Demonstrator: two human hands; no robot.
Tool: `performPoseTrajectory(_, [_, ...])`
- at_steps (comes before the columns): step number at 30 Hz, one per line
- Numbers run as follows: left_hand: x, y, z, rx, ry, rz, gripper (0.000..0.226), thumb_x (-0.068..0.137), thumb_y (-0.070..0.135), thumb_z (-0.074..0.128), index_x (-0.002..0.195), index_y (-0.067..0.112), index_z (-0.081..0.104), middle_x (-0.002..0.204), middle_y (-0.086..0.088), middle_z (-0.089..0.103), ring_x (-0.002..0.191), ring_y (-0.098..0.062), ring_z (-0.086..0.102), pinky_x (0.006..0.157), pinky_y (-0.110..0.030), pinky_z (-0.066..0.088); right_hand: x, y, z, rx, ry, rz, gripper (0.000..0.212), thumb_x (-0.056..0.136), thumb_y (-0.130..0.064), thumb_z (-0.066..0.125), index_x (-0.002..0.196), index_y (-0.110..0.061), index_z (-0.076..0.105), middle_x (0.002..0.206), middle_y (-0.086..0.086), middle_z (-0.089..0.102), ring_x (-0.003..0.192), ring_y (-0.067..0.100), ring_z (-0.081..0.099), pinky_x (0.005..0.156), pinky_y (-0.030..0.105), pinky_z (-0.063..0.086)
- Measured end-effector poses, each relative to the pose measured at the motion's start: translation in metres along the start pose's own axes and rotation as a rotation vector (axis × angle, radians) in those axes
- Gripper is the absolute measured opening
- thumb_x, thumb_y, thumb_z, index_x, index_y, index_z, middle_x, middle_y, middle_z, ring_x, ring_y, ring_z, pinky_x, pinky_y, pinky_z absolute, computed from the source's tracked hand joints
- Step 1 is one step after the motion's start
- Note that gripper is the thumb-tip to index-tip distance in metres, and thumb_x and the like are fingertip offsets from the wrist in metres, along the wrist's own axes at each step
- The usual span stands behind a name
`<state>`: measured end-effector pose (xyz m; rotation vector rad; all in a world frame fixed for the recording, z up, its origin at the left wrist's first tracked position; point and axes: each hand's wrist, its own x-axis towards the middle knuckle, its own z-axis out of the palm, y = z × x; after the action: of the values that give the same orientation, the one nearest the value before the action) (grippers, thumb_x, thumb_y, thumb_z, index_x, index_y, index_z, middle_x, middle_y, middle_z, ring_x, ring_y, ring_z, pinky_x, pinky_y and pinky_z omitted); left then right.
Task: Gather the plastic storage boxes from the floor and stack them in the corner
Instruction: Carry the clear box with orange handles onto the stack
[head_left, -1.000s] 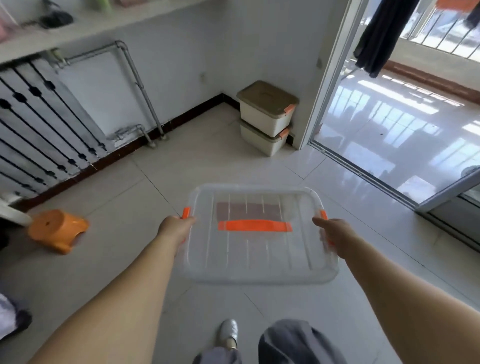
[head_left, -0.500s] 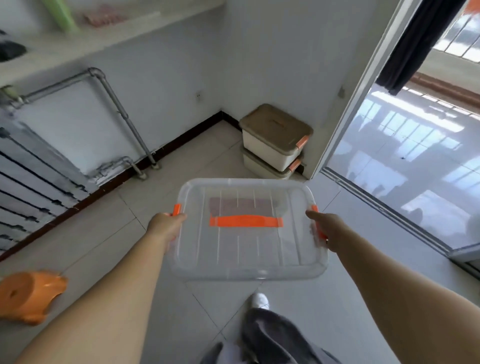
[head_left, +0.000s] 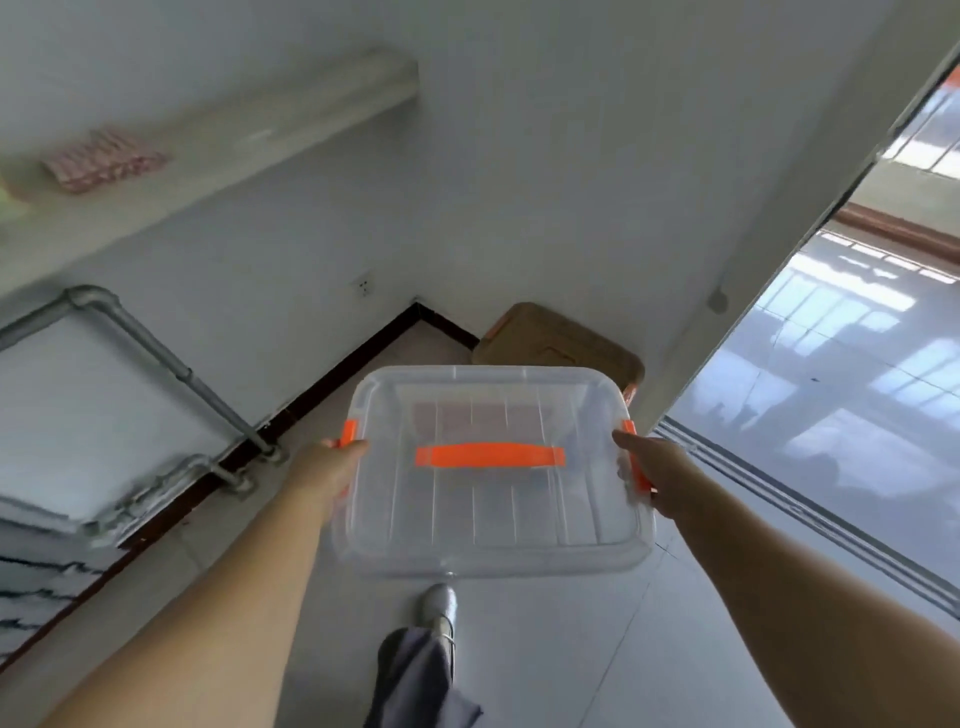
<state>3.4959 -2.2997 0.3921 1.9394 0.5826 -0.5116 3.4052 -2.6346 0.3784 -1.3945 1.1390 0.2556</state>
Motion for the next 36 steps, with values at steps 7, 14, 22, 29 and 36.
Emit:
performPoseTrajectory(7, [0.115,0.128,0.028,-0.002,-0.229,-0.034,0.044,0.088,0.027,0.061,0.126,0.007,0.054,0.107,-0.016,0.067,0.085,-0.028,0.063,0.073,-0.036,0.052,0.066,-0.072,0.028,0.21,0.176,-0.012,0.039,0.083,-0.029,0.067,0.115,-0.006,0.062,0.079,0.006,0.059,0.071,0.021,0.056,0.073,0.038,0.048])
performPoseTrajectory(14, [0.192,0.222,0.098,0.033,-0.417,-0.119,0.046,0.084,0.039,0.064,0.122,0.015,0.06,0.114,-0.016,0.068,0.101,-0.033,0.066,0.088,-0.051,0.053,0.136,-0.121,0.015,0.348,0.337,-0.002,0.042,0.082,-0.032,0.066,0.116,-0.008,0.064,0.086,0.009,0.062,0.065,0.019,0.055,0.058,0.031,0.044])
performPoseTrajectory(22, [0.264,0.282,0.2,0.024,-0.457,0.01,0.045,0.088,0.014,0.059,0.13,0.002,0.05,0.125,-0.027,0.059,0.105,-0.035,0.062,0.097,-0.053,0.048,0.226,-0.167,-0.009,0.402,0.453,0.079,0.038,0.082,-0.024,0.066,0.115,-0.005,0.064,0.081,0.01,0.063,0.057,0.018,0.051,0.052,0.028,0.043])
performPoseTrajectory(29, [0.318,0.282,0.252,0.192,-0.433,0.121,0.042,0.082,0.01,0.058,0.124,0.006,0.058,0.109,-0.015,0.062,0.098,-0.028,0.06,0.094,-0.044,0.049,0.273,-0.164,-0.01,0.357,0.515,0.193,0.01,0.089,-0.011,0.053,0.084,-0.006,0.06,0.073,0.007,0.057,0.057,0.017,0.05,0.053,0.029,0.042])
performPoseTrajectory(36, [0.34,0.276,0.273,0.231,-0.538,0.149,0.043,0.08,0.013,0.058,0.122,0.013,0.061,0.102,-0.005,0.063,0.092,-0.018,0.058,0.084,-0.03,0.047,0.281,-0.15,-0.007,0.38,0.544,0.242,0.028,0.094,-0.008,0.043,0.119,-0.005,0.056,0.074,0.007,0.054,0.061,0.016,0.048,0.062,0.029,0.043])
